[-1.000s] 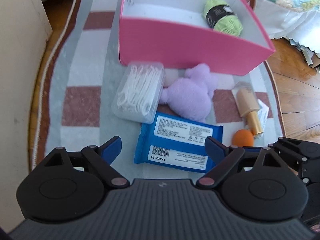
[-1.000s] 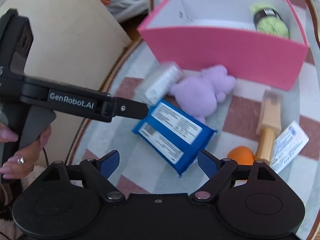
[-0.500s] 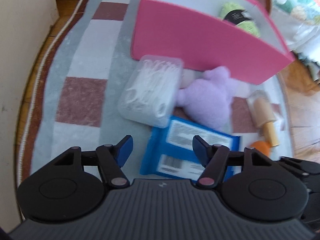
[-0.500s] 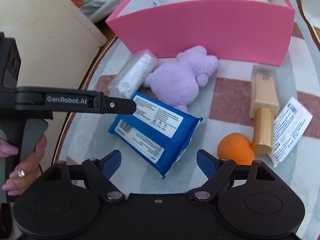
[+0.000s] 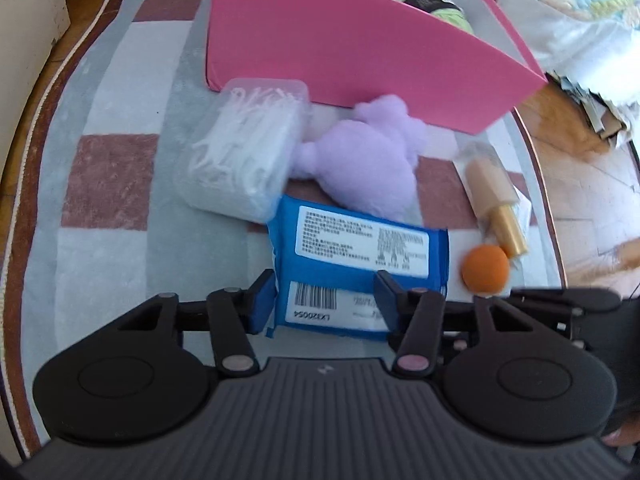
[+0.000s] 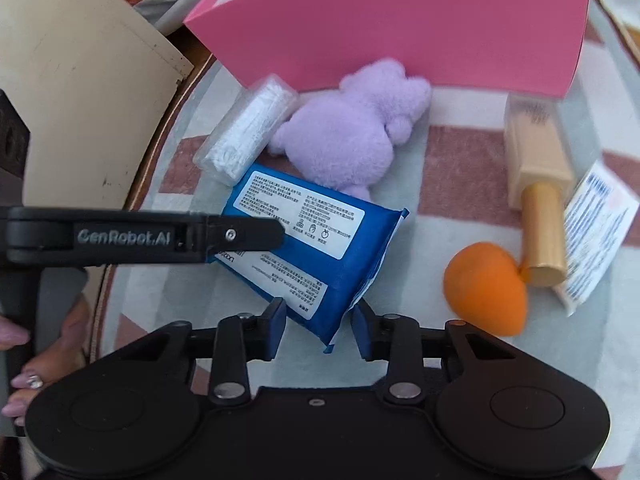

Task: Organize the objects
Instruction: 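Carry the wipe pack with the left gripper and release it in the pink box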

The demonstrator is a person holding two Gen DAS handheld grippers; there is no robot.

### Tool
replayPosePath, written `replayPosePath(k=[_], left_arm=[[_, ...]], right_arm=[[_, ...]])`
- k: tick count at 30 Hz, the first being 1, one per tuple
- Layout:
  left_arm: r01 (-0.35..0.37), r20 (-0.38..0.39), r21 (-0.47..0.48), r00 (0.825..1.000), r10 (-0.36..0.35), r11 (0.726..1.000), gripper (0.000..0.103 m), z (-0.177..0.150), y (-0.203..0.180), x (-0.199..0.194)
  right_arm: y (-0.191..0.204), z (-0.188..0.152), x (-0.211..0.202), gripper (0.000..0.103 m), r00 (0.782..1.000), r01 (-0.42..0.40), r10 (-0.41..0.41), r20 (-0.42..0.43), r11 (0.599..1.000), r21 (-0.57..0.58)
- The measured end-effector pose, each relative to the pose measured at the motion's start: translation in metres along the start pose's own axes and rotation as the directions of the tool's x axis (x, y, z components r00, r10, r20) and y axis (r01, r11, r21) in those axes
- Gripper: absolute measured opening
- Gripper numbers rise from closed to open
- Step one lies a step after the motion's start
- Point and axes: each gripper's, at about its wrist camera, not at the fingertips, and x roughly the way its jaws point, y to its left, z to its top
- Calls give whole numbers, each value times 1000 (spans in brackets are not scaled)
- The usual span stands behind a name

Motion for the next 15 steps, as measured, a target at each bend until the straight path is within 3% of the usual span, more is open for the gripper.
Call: replayPosePath(k=[4,15], left_arm=[[5,18,12,1000,-5,1000,50,-8,-11,-12],[44,179,22,983,-48,999,49,5,-39,-73]], right_arm=[[6,-2,-15,41,999,22,-20,28,999,-43],[36,4,-80,49,976,138,-85,203,954,-267]])
